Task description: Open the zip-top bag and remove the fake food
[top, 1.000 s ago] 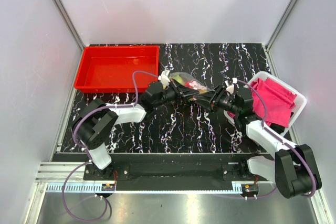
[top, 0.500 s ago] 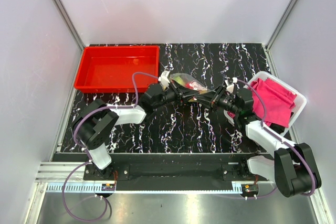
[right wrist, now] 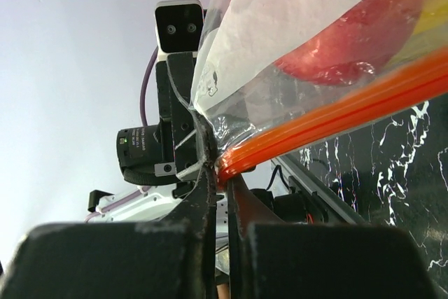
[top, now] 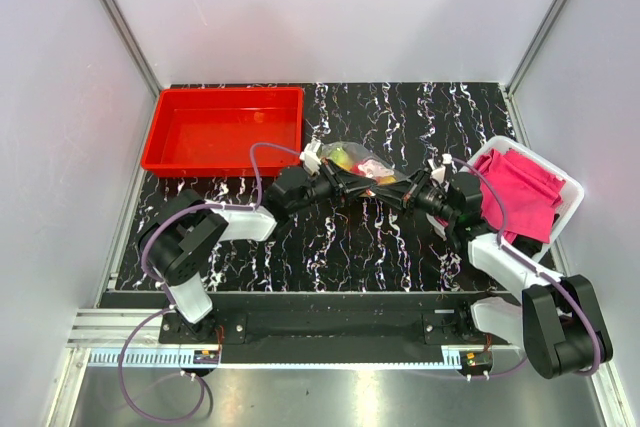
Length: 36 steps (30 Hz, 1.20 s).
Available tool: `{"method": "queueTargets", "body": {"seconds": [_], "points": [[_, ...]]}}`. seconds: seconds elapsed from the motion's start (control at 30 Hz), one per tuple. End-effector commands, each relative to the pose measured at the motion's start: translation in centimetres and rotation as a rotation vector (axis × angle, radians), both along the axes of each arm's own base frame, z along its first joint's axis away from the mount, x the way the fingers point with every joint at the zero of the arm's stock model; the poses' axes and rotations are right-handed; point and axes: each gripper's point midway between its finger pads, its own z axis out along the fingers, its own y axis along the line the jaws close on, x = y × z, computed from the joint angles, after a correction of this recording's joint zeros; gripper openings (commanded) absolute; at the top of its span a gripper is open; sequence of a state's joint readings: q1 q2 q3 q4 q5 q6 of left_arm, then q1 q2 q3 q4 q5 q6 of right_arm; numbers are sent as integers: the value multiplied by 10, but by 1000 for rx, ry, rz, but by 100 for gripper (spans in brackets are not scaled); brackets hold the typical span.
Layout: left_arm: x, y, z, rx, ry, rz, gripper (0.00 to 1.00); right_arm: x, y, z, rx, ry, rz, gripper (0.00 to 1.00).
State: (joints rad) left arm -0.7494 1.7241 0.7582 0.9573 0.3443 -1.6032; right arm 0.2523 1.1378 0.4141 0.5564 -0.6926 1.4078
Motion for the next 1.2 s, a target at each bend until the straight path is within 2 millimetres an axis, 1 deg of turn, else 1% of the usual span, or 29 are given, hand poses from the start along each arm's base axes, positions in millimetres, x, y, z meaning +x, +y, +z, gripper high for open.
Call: {"method": "queueTargets", "body": {"seconds": [0.0, 0.1, 0.23, 0.37, 0.53, 0.57, 0.6, 0.67, 0.8, 0.9, 1.07, 1.1, 1.17], "points": [[-13, 7, 35, -79, -126, -41, 0, 14, -18, 6, 20, 4, -122, 0], [-16, 8, 34, -83, -131, -46, 0, 16, -26, 5, 38, 36, -158, 0], [-15, 11, 35, -96, -135, -40, 0, 17, -35, -3, 44, 80, -193, 0], [-15, 16, 36, -103, -135, -35, 0, 18, -46, -17, 46, 128, -236, 0], [-14, 23, 42, -103, -143, -24, 0, 23, -58, -26, 29, 146, -261, 0], [-14, 24, 40, -92, -136, -26, 0, 25, -60, -26, 22, 142, -264, 0], [-14, 25, 45, -95, -145, -25, 0, 27, -64, -27, 18, 141, -274, 0], [-12, 28, 47, -93, -149, -18, 0, 31, -66, -27, 1, 134, -270, 0], [-10, 32, 59, -87, -165, -14, 0, 40, -70, -28, -43, 132, -265, 0], [-9, 36, 61, -76, -156, -8, 0, 48, -74, -27, -88, 123, -271, 0], [-4, 47, 65, -47, -162, 28, 0, 59, -86, -22, -212, 98, -300, 0], [-4, 49, 66, -45, -164, 33, 0, 65, -97, -22, -227, 96, -337, 0], [-4, 51, 68, -47, -169, 42, 0, 71, -105, -20, -250, 86, -356, 0]]}}
